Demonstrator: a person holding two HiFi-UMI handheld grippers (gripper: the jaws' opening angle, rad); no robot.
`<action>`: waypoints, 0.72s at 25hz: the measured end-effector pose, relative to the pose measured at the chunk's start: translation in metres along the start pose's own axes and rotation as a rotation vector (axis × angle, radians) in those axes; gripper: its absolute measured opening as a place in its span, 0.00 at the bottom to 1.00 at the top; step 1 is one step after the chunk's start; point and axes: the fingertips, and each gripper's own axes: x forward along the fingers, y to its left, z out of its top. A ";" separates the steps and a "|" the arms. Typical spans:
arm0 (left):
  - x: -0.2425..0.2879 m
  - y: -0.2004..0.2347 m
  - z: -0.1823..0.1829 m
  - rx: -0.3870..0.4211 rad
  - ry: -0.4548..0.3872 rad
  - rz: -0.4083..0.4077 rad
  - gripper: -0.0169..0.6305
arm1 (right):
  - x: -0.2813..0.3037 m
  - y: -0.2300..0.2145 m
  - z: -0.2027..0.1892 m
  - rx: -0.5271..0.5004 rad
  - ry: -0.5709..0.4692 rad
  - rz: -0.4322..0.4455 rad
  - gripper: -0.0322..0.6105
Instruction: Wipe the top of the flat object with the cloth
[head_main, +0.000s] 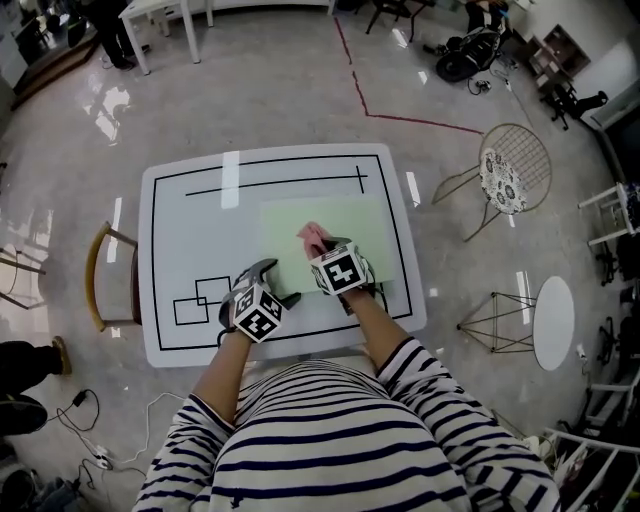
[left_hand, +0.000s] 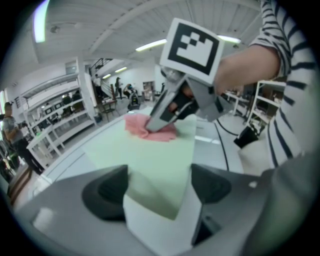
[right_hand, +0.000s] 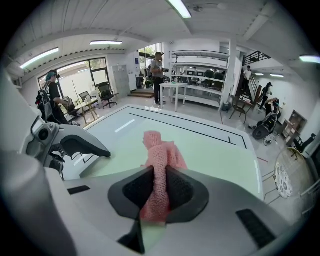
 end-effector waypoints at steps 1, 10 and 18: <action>0.000 0.000 0.000 0.002 0.001 0.000 0.62 | -0.002 -0.008 -0.003 0.012 0.001 -0.014 0.13; 0.002 0.002 0.001 0.011 0.009 -0.003 0.62 | -0.028 -0.076 -0.033 0.113 0.016 -0.144 0.13; 0.003 0.004 0.002 0.022 0.012 -0.003 0.62 | -0.057 -0.115 -0.067 0.186 0.034 -0.248 0.13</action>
